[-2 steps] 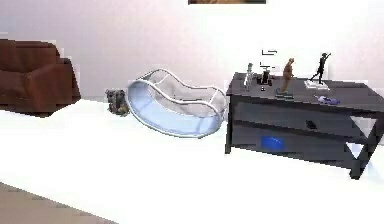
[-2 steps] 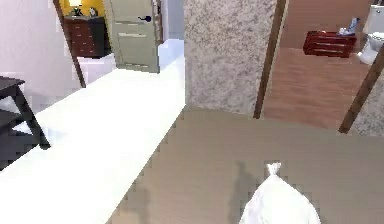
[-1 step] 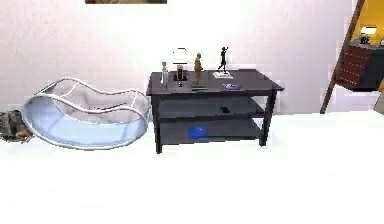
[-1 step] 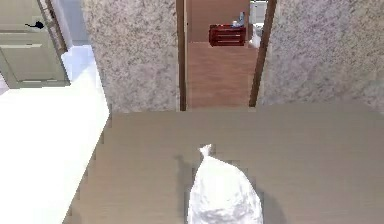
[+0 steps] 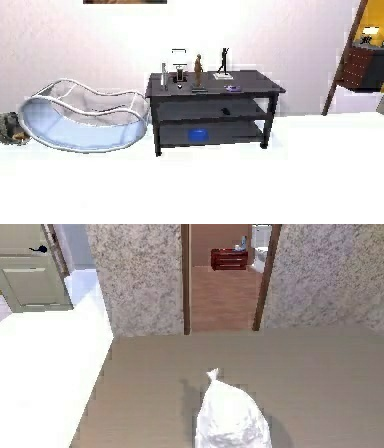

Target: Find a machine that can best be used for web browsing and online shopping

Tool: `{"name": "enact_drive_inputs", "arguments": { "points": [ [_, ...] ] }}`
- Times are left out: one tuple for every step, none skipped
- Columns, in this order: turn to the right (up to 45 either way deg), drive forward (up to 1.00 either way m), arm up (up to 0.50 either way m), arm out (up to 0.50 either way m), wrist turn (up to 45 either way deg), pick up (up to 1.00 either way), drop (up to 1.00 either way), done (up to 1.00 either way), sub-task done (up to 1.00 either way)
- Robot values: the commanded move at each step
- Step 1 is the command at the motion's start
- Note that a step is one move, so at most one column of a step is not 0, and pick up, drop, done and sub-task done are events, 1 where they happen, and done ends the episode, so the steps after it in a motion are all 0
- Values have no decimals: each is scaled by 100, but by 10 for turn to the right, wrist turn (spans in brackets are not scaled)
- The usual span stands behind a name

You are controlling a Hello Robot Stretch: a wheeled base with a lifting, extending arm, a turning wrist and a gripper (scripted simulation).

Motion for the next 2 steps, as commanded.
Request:
{"name": "enact_drive_inputs", "arguments": {
  "points": [
    [360,0,0,0,0,0,0,0,0],
    [0,45,0,0,0,0,0,0,0]
  ]
}}
